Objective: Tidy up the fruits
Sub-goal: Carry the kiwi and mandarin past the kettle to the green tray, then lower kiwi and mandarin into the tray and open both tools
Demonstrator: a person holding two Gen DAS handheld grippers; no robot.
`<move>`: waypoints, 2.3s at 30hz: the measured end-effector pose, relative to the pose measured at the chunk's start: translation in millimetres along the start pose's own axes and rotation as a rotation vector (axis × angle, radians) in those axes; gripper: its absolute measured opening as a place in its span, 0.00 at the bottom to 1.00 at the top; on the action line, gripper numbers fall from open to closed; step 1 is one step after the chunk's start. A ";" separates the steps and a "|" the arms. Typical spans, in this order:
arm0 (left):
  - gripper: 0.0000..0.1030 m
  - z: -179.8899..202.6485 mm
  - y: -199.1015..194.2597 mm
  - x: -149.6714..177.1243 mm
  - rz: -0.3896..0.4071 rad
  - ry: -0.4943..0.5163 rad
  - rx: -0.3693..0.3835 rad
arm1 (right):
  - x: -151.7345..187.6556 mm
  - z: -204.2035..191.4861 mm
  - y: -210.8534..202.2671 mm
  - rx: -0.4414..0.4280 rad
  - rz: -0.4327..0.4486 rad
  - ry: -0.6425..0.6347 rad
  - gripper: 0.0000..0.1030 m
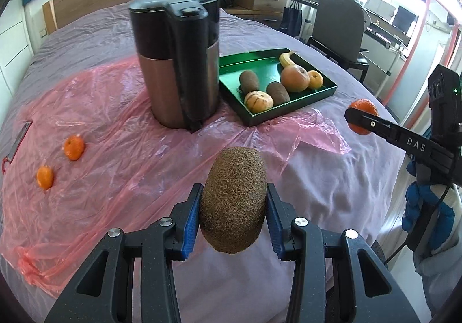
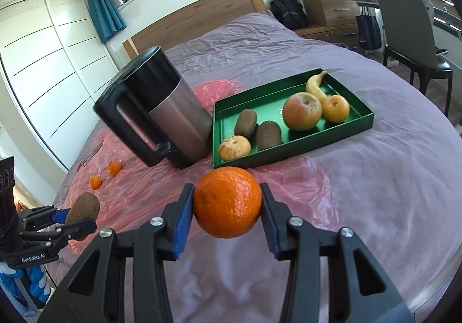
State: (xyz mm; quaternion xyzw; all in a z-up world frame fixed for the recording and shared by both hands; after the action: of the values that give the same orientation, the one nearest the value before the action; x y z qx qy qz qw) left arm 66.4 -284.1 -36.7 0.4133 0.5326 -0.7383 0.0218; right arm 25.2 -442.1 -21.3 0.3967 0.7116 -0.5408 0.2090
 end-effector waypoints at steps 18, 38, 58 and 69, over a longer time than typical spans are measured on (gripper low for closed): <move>0.35 67.2 116.9 -121.5 0.015 0.135 0.040 | -113.8 66.7 103.3 0.074 0.048 -0.058 0.31; 0.36 68.0 235.3 -167.6 -0.036 0.115 -0.046 | -149.4 129.9 219.5 0.166 -0.082 -0.129 0.31; 0.38 73.6 250.9 -166.3 -0.063 0.106 -0.030 | -138.9 137.0 221.3 0.177 -0.067 -0.152 0.47; 0.53 81.1 204.9 -166.2 -0.025 0.093 -0.014 | -136.7 139.9 181.7 0.204 -0.055 -0.115 0.63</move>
State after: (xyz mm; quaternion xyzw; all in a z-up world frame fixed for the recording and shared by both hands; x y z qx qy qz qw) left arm 224.8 -505.7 -81.5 0.4405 0.5431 -0.7148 -0.0094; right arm 232.2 -601.1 -77.6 0.3644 0.6504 -0.6378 0.1933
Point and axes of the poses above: each gripper's, at about its wrist camera, not at the fingertips, and y roughly the way its jaws point, z to its right, x to its underside, the point moved 3 cm from there along y, roughly the way its jaws point, and after that the axes turned 3 degrees about z, right-handed, at the moved point
